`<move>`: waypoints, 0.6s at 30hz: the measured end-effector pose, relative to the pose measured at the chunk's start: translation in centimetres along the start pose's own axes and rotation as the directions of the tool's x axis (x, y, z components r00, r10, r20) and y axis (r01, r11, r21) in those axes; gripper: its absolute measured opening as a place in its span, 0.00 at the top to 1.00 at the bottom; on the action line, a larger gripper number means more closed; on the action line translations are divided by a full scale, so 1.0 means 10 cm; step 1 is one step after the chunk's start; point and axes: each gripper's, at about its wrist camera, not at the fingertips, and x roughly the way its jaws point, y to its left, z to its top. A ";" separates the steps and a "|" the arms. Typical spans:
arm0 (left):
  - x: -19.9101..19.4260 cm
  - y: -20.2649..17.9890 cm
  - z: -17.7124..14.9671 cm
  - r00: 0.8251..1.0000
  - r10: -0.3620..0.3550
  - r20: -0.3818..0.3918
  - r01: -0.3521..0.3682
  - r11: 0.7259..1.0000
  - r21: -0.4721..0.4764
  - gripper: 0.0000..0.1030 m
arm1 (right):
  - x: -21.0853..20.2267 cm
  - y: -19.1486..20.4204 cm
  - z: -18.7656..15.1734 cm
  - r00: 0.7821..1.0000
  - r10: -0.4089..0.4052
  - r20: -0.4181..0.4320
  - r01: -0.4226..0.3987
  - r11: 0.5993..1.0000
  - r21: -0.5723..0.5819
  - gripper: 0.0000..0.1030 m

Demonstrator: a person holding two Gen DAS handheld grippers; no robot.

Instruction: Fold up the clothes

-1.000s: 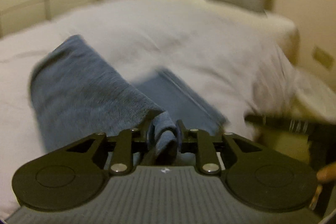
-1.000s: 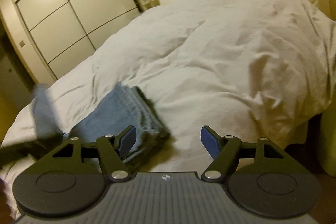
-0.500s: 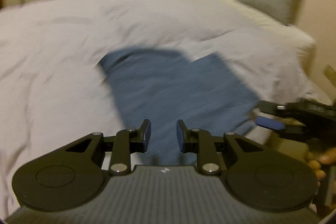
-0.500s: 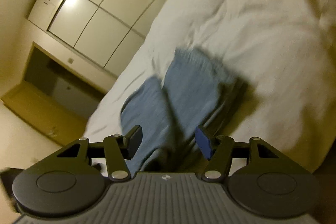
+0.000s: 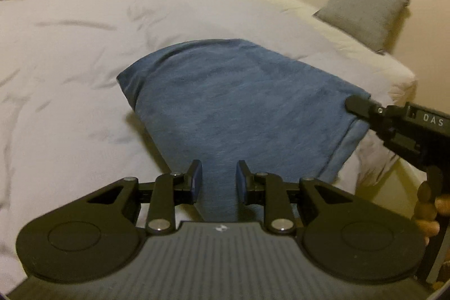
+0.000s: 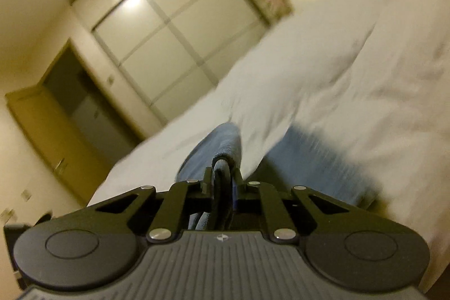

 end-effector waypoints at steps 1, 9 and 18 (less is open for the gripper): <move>0.02 -0.05 0.03 1.000 -0.010 0.009 0.009 1.000 0.012 0.80 | -0.07 -0.06 0.05 0.999 -0.026 0.028 0.026 1.000 0.000 0.90; 0.35 -0.22 -0.11 0.998 -0.005 -0.069 0.010 0.997 0.072 0.80 | 0.01 -0.83 -0.14 0.994 -0.108 -0.034 0.113 0.968 0.225 0.88; 0.24 -0.22 -0.13 0.997 0.041 -0.059 -0.034 0.992 0.123 0.80 | -0.04 -0.71 -0.18 0.970 -0.233 -0.066 0.240 0.960 0.143 0.70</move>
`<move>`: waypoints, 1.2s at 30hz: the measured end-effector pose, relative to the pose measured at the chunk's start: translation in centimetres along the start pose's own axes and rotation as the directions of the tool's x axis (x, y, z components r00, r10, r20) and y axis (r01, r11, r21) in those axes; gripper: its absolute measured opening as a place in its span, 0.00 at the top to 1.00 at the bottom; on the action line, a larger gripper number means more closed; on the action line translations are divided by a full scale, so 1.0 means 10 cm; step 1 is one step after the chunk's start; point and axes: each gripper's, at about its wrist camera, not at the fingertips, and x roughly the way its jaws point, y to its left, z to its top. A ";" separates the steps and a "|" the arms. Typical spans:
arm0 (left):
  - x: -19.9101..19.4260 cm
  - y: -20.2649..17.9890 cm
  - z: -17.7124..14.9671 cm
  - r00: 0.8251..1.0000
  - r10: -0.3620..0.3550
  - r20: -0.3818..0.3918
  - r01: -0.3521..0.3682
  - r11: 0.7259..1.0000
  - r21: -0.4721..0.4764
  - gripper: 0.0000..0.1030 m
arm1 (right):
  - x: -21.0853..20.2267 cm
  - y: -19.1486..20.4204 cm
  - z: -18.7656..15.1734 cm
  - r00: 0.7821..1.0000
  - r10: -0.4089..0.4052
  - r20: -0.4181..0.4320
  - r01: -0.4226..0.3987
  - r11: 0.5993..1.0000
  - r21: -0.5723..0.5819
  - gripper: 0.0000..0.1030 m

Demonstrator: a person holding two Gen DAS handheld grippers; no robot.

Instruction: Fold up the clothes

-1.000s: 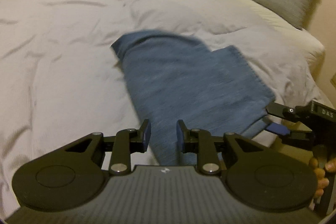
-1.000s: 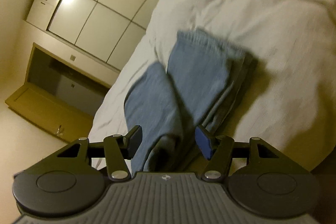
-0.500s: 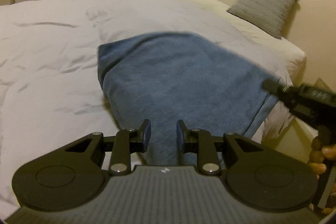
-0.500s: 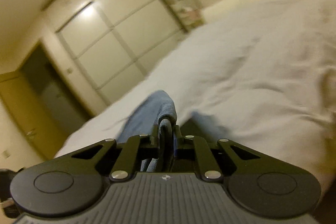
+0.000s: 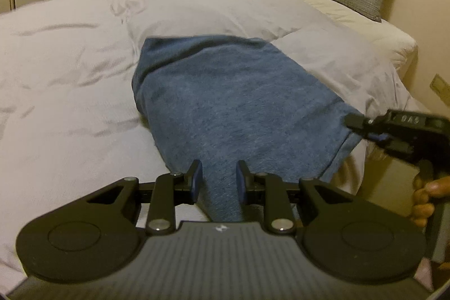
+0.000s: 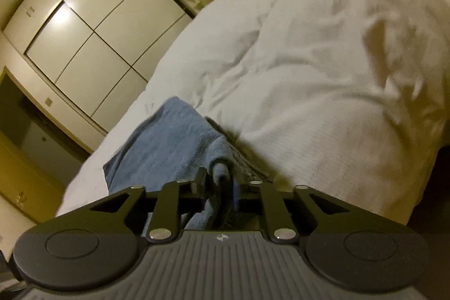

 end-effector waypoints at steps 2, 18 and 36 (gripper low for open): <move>-0.05 -0.03 -0.01 1.000 0.007 0.009 -0.007 1.000 0.029 0.80 | -0.13 0.14 -0.01 0.998 -0.045 0.049 0.048 0.996 -0.070 0.65; 0.04 -0.20 -0.04 0.998 0.005 -0.070 -0.001 0.999 0.047 0.85 | -0.01 0.33 -0.12 0.996 -0.083 -0.011 0.079 0.974 -0.210 0.88; -0.28 -0.37 -0.21 0.947 0.244 -0.208 -0.239 0.970 0.051 0.84 | -0.53 0.53 -0.50 0.987 -0.134 -0.089 0.106 0.957 -0.269 0.44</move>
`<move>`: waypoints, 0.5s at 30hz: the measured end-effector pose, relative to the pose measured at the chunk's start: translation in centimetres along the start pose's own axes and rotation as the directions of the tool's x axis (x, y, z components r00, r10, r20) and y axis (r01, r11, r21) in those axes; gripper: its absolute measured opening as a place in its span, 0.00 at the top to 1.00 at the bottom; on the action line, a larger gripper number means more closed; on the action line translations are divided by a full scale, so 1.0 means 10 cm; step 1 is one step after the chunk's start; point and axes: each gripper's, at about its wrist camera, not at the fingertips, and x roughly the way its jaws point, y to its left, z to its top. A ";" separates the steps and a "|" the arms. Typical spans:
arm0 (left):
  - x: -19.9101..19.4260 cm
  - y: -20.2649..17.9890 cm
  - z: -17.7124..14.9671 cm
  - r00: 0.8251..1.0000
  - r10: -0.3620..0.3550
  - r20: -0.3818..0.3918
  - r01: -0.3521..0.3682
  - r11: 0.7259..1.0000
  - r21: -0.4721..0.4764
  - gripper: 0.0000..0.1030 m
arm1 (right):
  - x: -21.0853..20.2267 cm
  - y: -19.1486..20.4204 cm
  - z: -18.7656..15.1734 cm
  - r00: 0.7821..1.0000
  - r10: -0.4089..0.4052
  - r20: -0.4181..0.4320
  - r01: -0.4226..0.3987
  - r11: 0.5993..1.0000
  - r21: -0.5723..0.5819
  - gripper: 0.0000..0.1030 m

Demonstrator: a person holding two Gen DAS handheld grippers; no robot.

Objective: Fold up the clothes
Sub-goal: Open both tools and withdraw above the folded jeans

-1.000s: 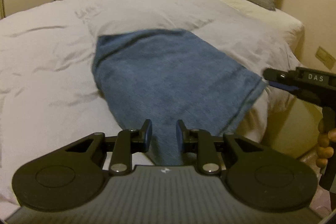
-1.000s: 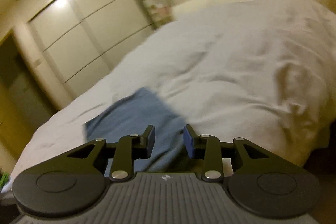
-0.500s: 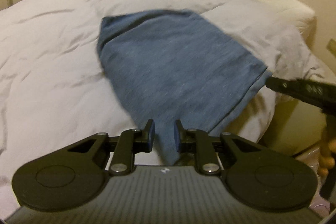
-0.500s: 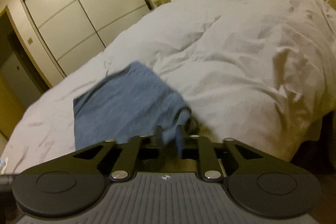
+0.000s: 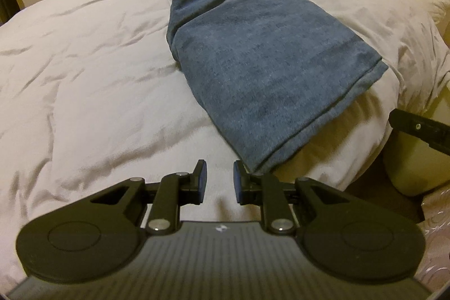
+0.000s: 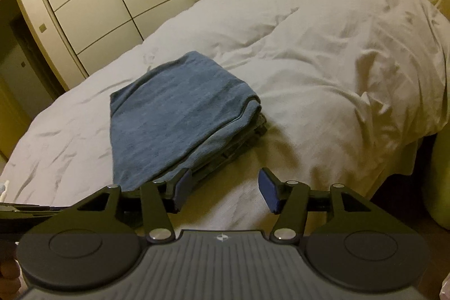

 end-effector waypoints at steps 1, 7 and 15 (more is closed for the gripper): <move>-0.01 0.00 -0.01 1.000 -0.005 -0.005 0.005 1.000 -0.007 0.84 | -0.02 0.02 -0.01 1.000 0.003 -0.001 -0.003 1.000 -0.001 0.44; 0.07 0.12 -0.05 0.999 -0.038 -0.006 0.038 0.999 -0.014 0.84 | 0.00 0.19 -0.12 0.999 0.031 -0.032 -0.031 0.999 -0.009 0.44; 0.21 0.50 0.02 0.965 -0.245 0.099 0.247 0.969 -0.016 0.85 | 0.25 0.70 -0.15 0.995 0.096 0.013 -0.095 0.993 -0.071 0.52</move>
